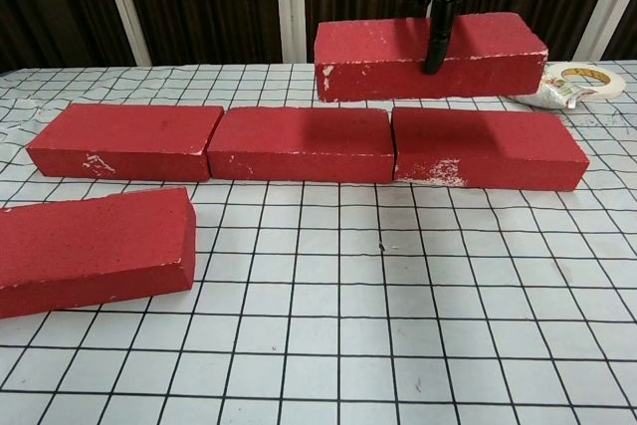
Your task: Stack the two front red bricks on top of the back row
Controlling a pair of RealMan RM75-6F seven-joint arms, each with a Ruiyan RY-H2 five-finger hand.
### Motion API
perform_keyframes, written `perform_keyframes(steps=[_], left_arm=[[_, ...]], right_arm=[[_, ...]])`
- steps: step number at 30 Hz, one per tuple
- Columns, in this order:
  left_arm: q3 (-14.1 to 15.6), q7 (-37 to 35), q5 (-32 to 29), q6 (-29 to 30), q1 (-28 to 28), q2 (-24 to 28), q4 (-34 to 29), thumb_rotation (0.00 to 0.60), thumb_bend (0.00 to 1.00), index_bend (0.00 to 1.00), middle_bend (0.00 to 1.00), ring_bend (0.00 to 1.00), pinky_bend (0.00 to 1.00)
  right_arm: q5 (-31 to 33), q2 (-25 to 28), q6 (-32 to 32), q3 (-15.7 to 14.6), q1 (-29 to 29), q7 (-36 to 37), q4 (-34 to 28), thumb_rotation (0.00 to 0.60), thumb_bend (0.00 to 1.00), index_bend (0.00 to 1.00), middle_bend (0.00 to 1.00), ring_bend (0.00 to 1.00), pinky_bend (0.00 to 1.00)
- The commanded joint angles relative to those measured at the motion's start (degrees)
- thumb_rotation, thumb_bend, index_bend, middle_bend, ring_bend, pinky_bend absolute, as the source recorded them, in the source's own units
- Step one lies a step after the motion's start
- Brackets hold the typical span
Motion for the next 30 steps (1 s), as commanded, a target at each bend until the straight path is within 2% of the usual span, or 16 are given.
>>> perform_keyframes(steps=[1,15,30], left_arm=[[-0.01,0.30,-0.25,-0.03,-0.04,-0.14,0.02,0.600,0.00,0.06,0.00,0.00,0.10],[0.17,1.64,-1.44,-1.11,-0.71,-0.54,-0.06,0.600,0.00,0.06,0.00,0.00,0.10],[-0.07,1.26,-2.20,-0.64,-0.67,-0.38,0.04,0.600,0.00,0.06,0.00,0.00,0.10]], right_arm=[[-0.31,-2.36,-1.77,-0.77,0.30,0.15,2.93,0.600,0.24,0.18,0.24,0.09,0.00],[-1.74,-8.25,-4.08,-2.65,0.23,0.52,10.62,0.600,0.24,0.18,0.24,0.09,0.00],[-2.06,-10.38,-4.06,-2.89,0.07,-0.32,12.59,0.600,0.24,0.18,0.24,0.09,0.00]])
